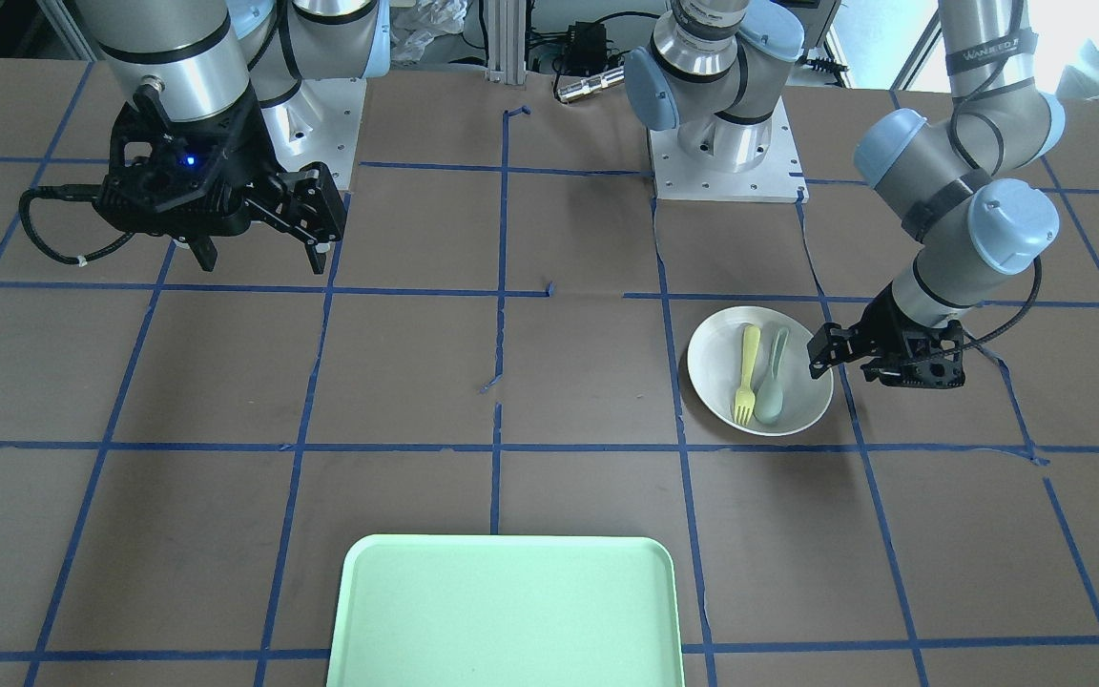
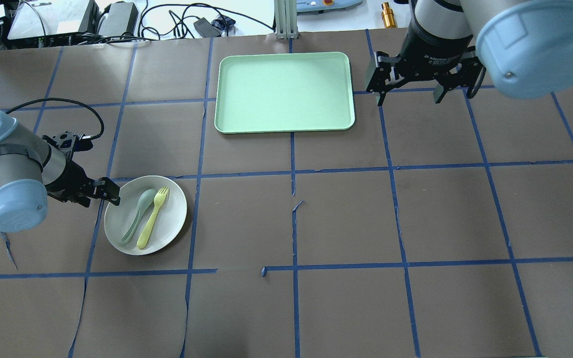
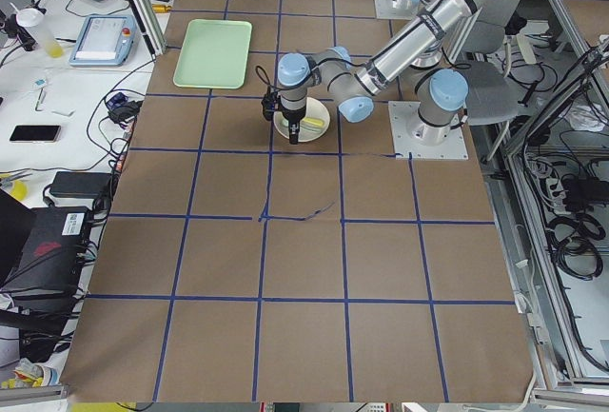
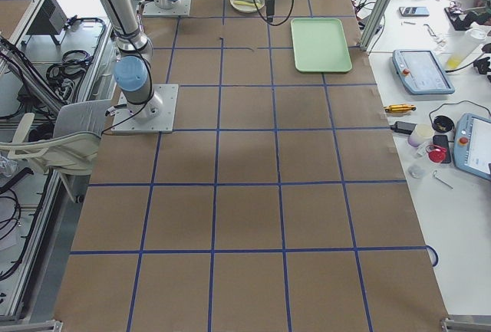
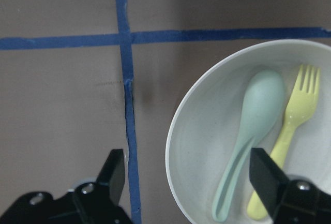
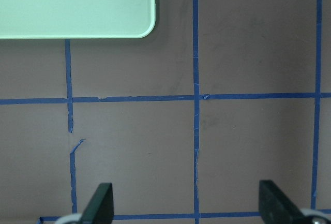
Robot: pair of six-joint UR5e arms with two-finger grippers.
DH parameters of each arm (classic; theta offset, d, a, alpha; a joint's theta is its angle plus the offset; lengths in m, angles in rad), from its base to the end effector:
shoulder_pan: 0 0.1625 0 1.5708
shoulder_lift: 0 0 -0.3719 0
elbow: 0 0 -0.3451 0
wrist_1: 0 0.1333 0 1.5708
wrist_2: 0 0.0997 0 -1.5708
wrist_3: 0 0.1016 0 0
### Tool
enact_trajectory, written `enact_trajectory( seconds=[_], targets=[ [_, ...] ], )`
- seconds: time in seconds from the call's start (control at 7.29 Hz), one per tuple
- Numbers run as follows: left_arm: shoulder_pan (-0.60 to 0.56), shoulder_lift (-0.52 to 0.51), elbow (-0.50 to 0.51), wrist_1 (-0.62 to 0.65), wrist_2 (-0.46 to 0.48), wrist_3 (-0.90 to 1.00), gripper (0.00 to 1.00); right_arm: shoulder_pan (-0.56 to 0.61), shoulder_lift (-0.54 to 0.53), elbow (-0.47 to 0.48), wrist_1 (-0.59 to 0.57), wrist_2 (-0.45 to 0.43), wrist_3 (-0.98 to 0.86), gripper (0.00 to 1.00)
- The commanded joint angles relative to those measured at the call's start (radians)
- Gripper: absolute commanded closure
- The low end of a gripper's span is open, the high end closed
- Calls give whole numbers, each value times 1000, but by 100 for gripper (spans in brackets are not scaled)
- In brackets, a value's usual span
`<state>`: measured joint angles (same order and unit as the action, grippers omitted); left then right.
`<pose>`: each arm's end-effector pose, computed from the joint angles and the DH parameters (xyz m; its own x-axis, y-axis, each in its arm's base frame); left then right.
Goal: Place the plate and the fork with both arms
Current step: 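Carry the plate with the left gripper onto the green tray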
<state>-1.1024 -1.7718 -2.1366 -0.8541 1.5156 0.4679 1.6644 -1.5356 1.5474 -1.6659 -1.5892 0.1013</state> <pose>0.0644 -0.4350 0.1812 -0.9974 -0.0026 0.0718 -0.0012 0.9998 0.0199 0.1744 -0.4516 0.4372 -0.9999 0.0089 0.0098 0.0080 0.9964 -0.0846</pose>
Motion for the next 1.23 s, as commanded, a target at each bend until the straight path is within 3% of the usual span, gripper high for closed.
enact_trajectory(
  seconds=[0.0,0.14,0.27,0.69,0.82,1.1],
  targets=[
    [4,-52,-6,23,3,2,45,0,0,0,0,0,0,0],
    [4,-52,4,24,2,-1,77,0,0,0,0,0,0,0],
    [4,-49,1,21,-3,-6,100,0,0,0,0,0,0,0],
    [-2,-46,7,10,-35,-6,100,0,0,-3,0,0,0,0],
    [-2,-40,26,-9,-110,-8,100,0,0,-3,0,0,0,0],
    [-5,-53,178,-200,-265,-37,100,0,0,0,0,0,0,0]
  ],
)
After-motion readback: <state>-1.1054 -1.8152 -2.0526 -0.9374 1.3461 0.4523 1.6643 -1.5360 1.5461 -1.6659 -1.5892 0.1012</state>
